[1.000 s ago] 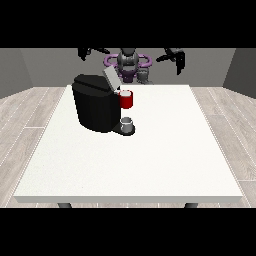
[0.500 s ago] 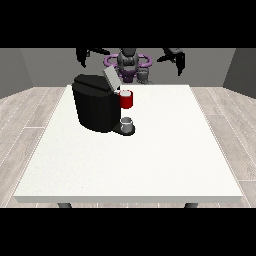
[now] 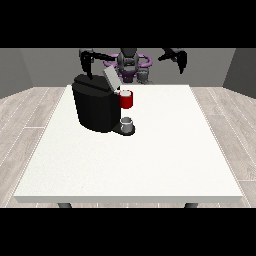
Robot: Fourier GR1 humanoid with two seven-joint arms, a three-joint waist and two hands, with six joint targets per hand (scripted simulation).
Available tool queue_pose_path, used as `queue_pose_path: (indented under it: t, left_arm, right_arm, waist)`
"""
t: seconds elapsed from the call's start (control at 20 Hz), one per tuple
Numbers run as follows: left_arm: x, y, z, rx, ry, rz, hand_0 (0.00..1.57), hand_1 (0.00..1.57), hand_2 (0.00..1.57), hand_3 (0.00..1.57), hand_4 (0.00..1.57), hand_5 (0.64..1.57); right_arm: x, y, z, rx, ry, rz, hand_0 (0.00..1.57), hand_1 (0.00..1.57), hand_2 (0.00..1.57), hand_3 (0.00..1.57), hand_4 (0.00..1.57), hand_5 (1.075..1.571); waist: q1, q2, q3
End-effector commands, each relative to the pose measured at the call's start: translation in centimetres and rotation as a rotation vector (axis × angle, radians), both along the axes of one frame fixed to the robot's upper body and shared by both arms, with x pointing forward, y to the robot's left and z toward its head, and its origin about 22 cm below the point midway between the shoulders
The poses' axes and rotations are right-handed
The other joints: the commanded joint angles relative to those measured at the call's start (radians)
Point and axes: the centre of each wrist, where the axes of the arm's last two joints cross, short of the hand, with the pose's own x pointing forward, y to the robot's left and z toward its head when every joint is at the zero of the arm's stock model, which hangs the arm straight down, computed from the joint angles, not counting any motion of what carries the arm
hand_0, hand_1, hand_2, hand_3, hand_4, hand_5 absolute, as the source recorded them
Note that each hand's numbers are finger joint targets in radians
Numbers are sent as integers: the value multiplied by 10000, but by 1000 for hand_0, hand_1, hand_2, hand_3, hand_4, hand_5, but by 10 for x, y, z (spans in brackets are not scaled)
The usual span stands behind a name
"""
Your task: Insert the coffee pod into the coffee machine and close the lid
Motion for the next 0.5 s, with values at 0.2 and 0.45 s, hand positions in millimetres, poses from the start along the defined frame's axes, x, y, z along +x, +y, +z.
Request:
queue_pose_path:
  t: [0.2,0.45]
  left_arm:
    - [-18,7,3,-95,-465,605,0,0,0,0,362,1571]
    - [-9,18,36,267,-998,896,0,0,0,0,309,1571]
  right_arm:
    - [18,34,17,-398,-115,988,0,0,0,0,0,1571]
    - [26,43,19,-418,-628,1287,0,0,0,0,0,1571]
  waist:
    - [-427,657,-2]
    - [-355,1030,0]
